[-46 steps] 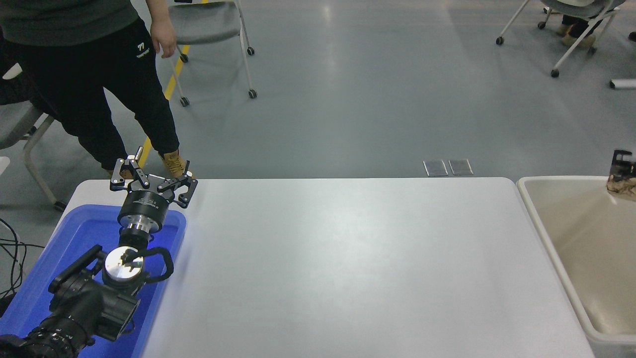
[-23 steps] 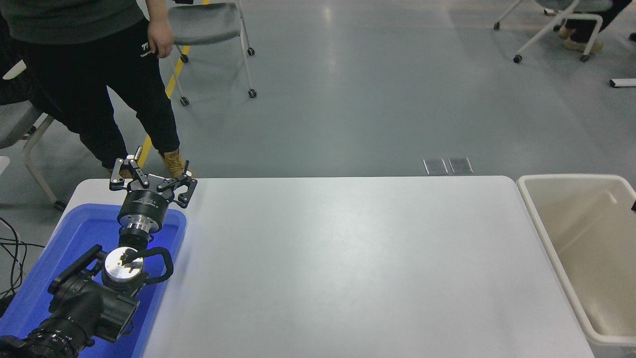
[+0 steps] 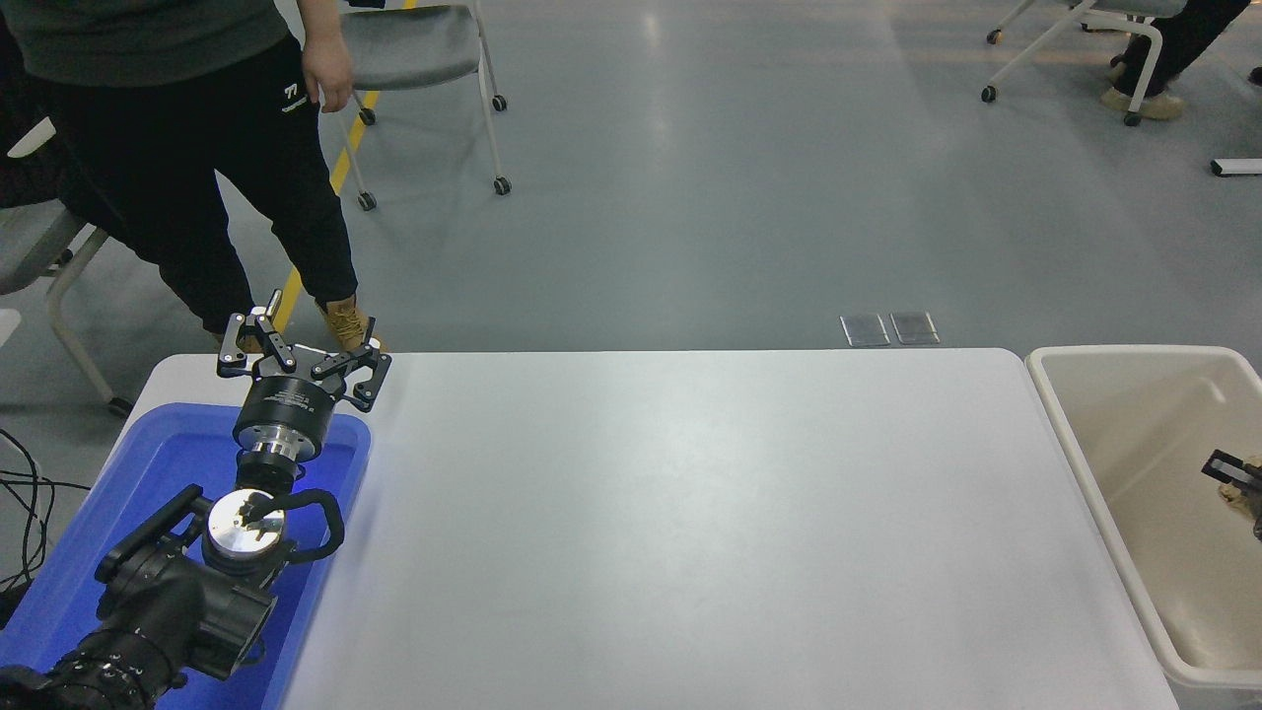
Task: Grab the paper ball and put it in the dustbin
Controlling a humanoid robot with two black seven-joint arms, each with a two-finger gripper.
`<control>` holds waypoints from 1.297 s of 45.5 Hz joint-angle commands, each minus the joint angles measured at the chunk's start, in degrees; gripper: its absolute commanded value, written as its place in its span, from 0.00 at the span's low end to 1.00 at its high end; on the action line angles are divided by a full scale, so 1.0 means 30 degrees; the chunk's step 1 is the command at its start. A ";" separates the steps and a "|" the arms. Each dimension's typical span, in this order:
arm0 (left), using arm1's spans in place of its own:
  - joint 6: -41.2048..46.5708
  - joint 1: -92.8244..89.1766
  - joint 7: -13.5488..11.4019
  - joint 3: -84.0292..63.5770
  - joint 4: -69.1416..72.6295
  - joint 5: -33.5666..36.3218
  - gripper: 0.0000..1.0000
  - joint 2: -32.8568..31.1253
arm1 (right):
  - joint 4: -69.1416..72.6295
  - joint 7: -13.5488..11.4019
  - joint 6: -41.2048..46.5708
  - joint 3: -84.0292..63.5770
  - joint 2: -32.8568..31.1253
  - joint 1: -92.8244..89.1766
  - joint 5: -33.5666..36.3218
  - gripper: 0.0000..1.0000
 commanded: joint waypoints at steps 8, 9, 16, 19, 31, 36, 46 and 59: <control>0.0001 -0.0001 0.0010 0.0000 -0.0001 0.0002 0.99 -0.0013 | -0.0330 0.0000 -0.0372 0.0214 0.0381 -0.0400 0.0009 0.99; 0.0030 -0.0001 0.0010 0.0000 -0.0001 0.0002 0.99 0.0016 | -0.0330 -0.0001 -0.0372 0.0214 0.0381 -0.0401 0.0009 0.99; 0.0001 -0.0001 -0.0019 0.0000 -0.0001 0.0002 0.99 -0.0013 | -0.0213 -0.0001 -0.0285 0.0185 0.0381 -0.0401 0.0009 1.00; 0.0030 -0.0001 0.0009 0.0000 -0.0001 0.0002 0.99 -0.0013 | -0.0125 0.0028 -0.0226 0.0185 0.0351 -0.0284 0.0009 1.00; 0.0030 -0.0001 0.0010 0.0000 -0.0001 0.0002 0.99 -0.0013 | 0.0926 -0.0001 -0.0079 0.0798 -0.0583 0.1910 0.0009 1.00; 0.0001 -0.0001 -0.0020 0.0000 -0.0001 0.0002 0.99 -0.0013 | 0.3882 -0.0001 -0.0079 0.2904 -0.2632 0.4399 0.0038 1.00; 0.0001 -0.0001 -0.0020 0.0000 -0.0001 0.0002 0.99 -0.0013 | 0.7375 -0.0001 -0.0079 0.7623 -0.4541 0.7917 0.0038 1.00; 0.0001 -0.0001 0.0010 0.0000 -0.0001 0.0002 0.99 0.0016 | 0.7932 0.0029 0.0008 1.2250 -0.5126 0.8565 0.0038 1.00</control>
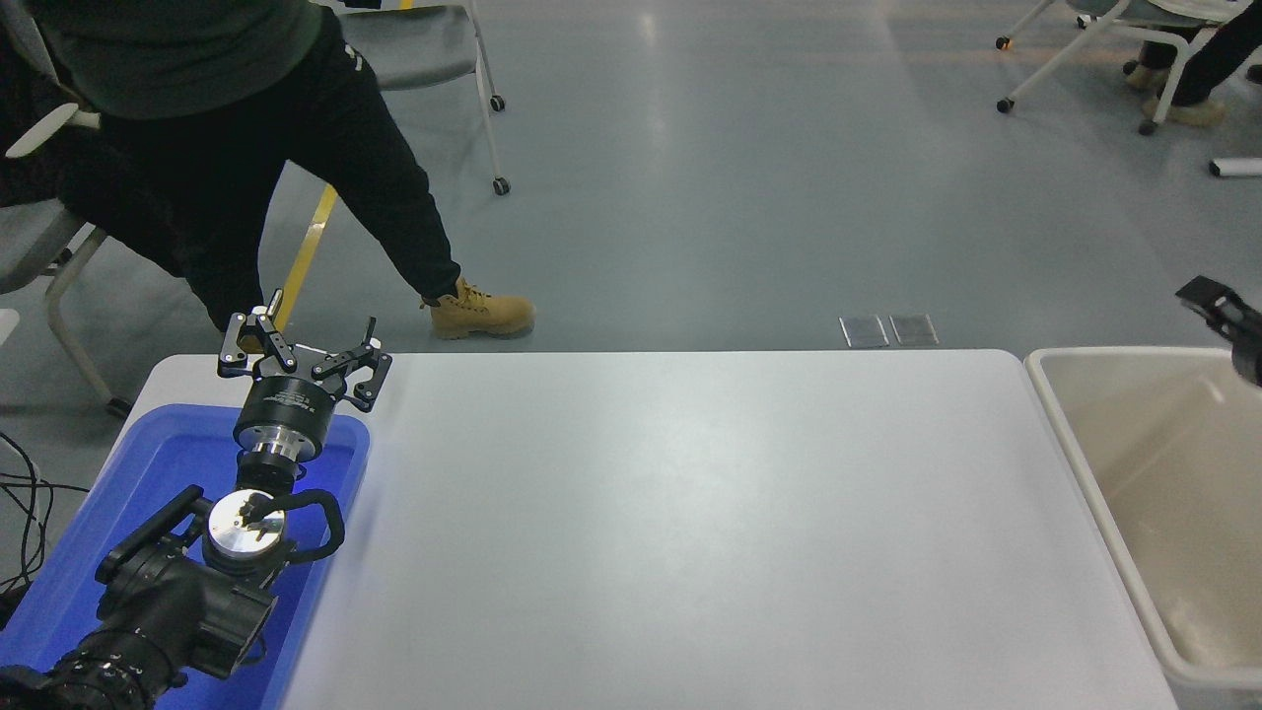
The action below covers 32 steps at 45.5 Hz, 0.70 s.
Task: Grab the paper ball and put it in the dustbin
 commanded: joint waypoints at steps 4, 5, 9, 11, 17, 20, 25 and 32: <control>-0.0011 -0.0004 -0.0011 0.0000 -0.0001 -0.0001 0.99 0.0012 | 0.1199 0.0142 0.0070 0.6045 -0.1153 0.0569 0.0007 1.00; -0.0011 -0.0004 0.0017 0.0000 -0.0001 -0.0001 0.99 0.0012 | 0.1403 0.0171 0.0041 0.6455 -0.1153 0.0394 0.0007 1.00; 0.0018 -0.0004 0.0018 0.0000 -0.0001 -0.0001 0.99 0.0012 | 0.2545 0.0230 0.0011 0.8387 -0.1212 -0.0250 0.0007 1.00; -0.0011 -0.0004 -0.0012 0.0000 -0.0001 -0.0001 0.99 0.0012 | 0.3073 0.0230 0.0011 0.9559 -0.1212 -0.0718 0.0007 1.00; 0.0018 -0.0004 -0.0011 0.0000 -0.0001 -0.0001 0.99 0.0012 | 0.4100 0.0230 0.0011 1.3104 -0.1096 -0.2622 0.0007 1.00; -0.0011 -0.0004 0.0018 0.0000 -0.0001 -0.0001 0.99 0.0012 | 0.4247 0.0230 0.0040 1.4307 -0.0832 -0.3735 0.0007 1.00; 0.0018 -0.0004 -0.0011 0.0000 -0.0001 -0.0001 0.99 -0.0017 | 0.5124 0.0317 0.0070 1.5743 -0.0129 -0.5142 0.0007 1.00; -0.0011 -0.0004 -0.0012 0.0000 -0.0001 -0.0001 0.99 0.0012 | 0.6796 0.3328 0.0070 1.7852 0.0720 -0.7544 -0.0022 1.00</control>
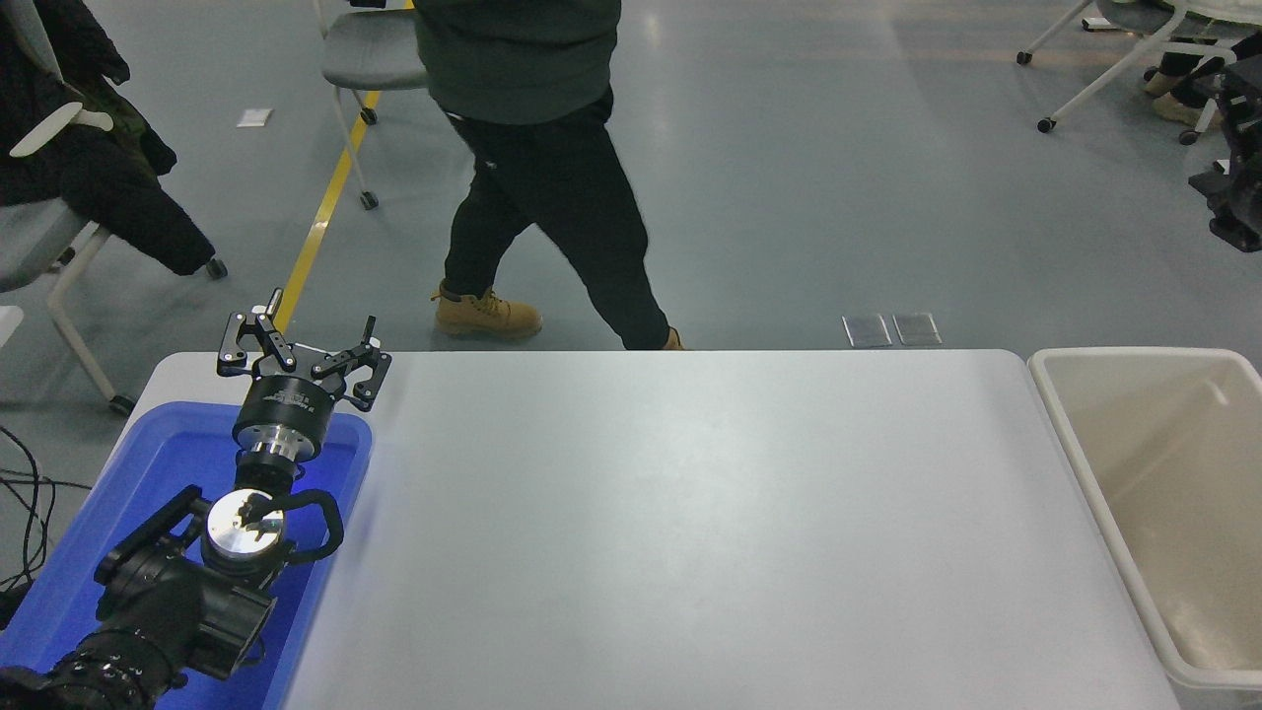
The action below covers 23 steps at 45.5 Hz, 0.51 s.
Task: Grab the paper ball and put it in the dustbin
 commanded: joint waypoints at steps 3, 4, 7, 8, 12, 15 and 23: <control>0.0024 0.0000 -0.0019 0.0000 0.0001 -0.0002 0.99 -0.0021 | 0.2015 0.4657 0.0021 0.4264 0.1819 -0.3922 -0.0025 1.00; -0.0004 0.0000 0.0010 0.0000 0.0001 -0.0002 0.99 0.0008 | 0.2014 0.5244 0.0021 0.4323 0.2025 -0.4098 -0.0025 1.00; 0.0025 0.0000 0.0010 0.0000 0.0001 -0.0002 0.99 0.0008 | 0.1956 0.6681 -0.0008 0.4353 0.2494 -0.4626 -0.0025 1.00; -0.0004 0.0000 -0.0019 0.0000 0.0001 -0.0002 0.99 0.0008 | 0.1956 0.7033 -0.0008 0.4353 0.2670 -0.4859 -0.0025 1.00; 0.0024 0.0000 -0.0019 0.0000 0.0001 -0.0002 0.99 -0.0021 | 0.1868 0.7447 -0.0008 0.4615 0.3752 -0.5768 -0.0025 1.00; -0.0005 0.0000 0.0010 0.0000 0.0001 -0.0002 0.99 -0.0021 | 0.1781 0.7476 -0.0037 0.5316 0.4748 -0.6441 -0.0025 1.00; -0.0004 0.0000 0.0010 0.0000 0.0001 -0.0002 0.99 0.0008 | 0.1721 0.7476 -0.0008 0.6432 0.7240 -0.8288 -0.0025 1.00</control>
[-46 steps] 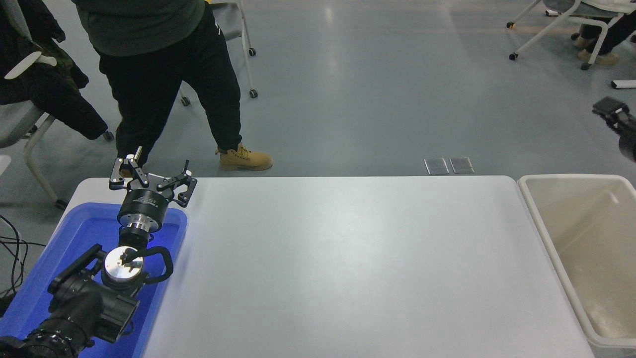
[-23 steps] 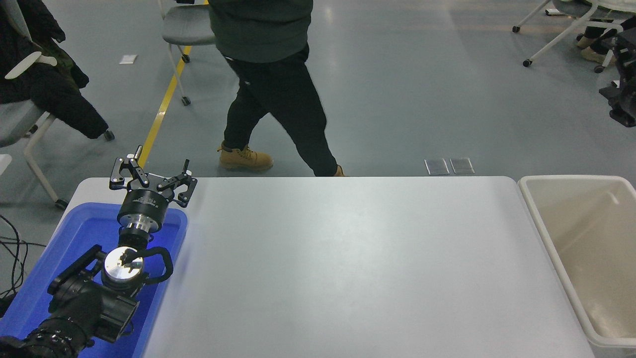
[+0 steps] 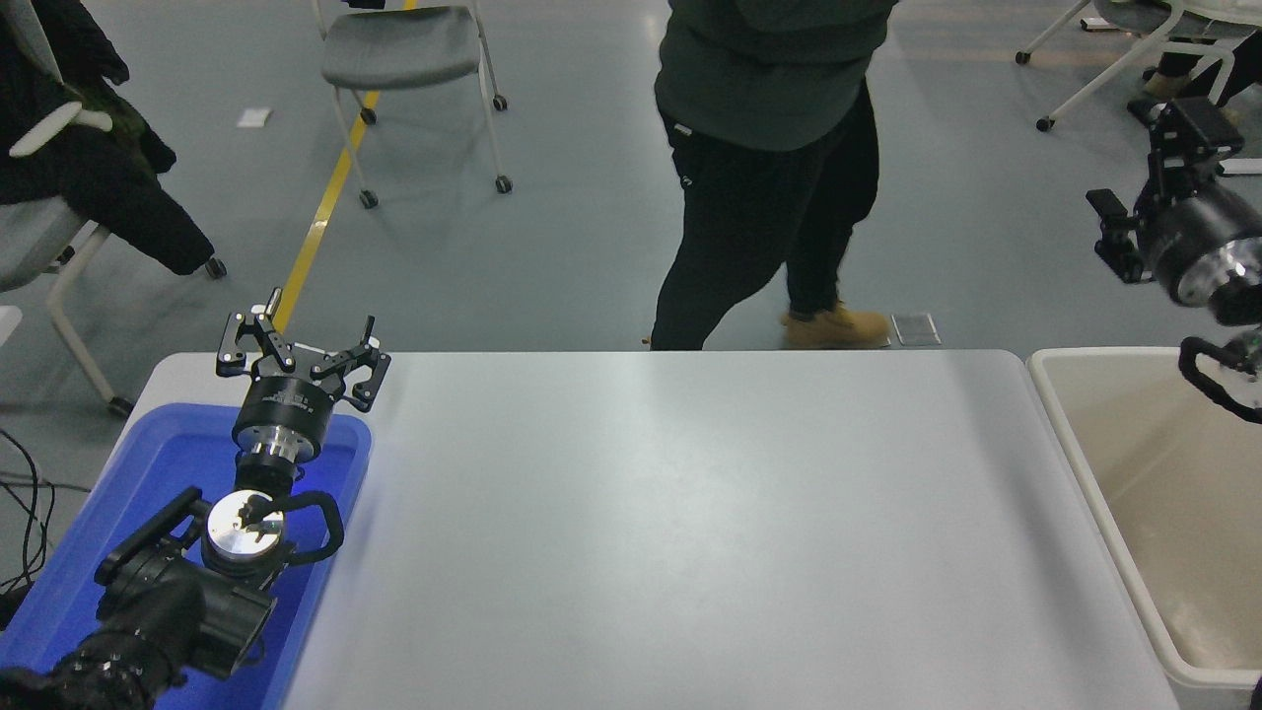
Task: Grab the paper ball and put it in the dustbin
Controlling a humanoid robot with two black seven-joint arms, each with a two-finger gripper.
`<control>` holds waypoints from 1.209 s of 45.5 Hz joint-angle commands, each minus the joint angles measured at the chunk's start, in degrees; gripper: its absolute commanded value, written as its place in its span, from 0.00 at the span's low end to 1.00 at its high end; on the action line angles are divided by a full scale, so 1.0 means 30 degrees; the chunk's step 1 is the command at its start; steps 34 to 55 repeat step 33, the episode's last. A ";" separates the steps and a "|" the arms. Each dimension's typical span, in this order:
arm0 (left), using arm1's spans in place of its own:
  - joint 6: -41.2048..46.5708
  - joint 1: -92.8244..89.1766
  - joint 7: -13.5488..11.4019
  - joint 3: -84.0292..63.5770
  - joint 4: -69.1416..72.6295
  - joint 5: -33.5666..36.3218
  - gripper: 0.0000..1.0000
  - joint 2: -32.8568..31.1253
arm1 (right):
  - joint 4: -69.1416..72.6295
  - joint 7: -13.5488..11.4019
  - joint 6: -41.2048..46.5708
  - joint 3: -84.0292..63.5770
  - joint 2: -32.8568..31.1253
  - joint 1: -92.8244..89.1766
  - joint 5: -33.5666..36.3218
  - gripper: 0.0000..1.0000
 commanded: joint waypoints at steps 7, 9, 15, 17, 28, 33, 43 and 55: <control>-0.0011 -0.0003 -0.0007 0.0000 -0.0002 -0.0003 0.99 0.0012 | 0.0044 0.1014 0.0016 0.1555 0.3339 -0.2693 -0.0001 1.00; -0.0011 -0.0003 -0.0007 0.0000 -0.0002 -0.0003 0.99 -0.0017 | 0.0073 0.1014 0.0016 0.1613 0.3339 -0.2693 -0.0001 1.00; 0.0018 -0.0003 0.0022 0.0000 -0.0002 -0.0003 0.99 0.0012 | 0.0073 0.1043 -0.0013 0.1993 0.3339 -0.2693 -0.0001 1.00; -0.0011 -0.0003 0.0022 0.0000 -0.0002 -0.0003 0.99 0.0012 | 0.0044 0.1043 -0.0013 0.2227 0.3339 -0.2693 -0.0001 1.00; 0.0018 0.0026 0.0022 0.0000 -0.0002 -0.0003 0.99 0.0012 | 0.0015 0.1102 -0.0072 0.3136 0.3573 -0.2693 0.0028 1.00; 0.0019 -0.0003 -0.0007 0.0000 -0.0002 -0.0003 0.99 0.0012 | -0.0103 0.1102 -0.0072 0.3166 0.3749 -0.2693 0.0028 1.00; 0.0019 -0.0003 -0.0007 0.0000 -0.0002 -0.0003 0.99 0.0012 | -0.0103 0.1102 -0.0072 0.3166 0.3749 -0.2693 0.0028 1.00; 0.0019 -0.0003 -0.0007 0.0000 -0.0002 -0.0003 0.99 0.0012 | -0.0103 0.1102 -0.0072 0.3166 0.3749 -0.2693 0.0028 1.00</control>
